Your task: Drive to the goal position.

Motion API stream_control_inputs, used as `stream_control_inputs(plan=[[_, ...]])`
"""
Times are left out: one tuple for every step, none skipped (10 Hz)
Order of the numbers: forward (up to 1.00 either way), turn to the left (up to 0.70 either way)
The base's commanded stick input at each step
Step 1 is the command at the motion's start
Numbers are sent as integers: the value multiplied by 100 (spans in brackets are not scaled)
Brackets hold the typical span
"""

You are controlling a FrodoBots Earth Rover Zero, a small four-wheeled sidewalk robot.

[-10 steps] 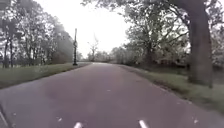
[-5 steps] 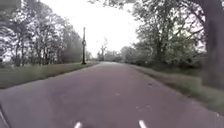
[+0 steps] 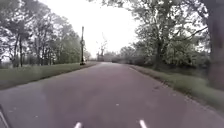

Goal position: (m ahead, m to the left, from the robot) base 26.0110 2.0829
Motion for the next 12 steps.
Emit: stream_control_inputs(plan=[[70,0],[70,0],[70,0],[70,0],[70,0],[70,0],[70,0],[70,0],[70,0],[70,0],[70,0],[70,0]])
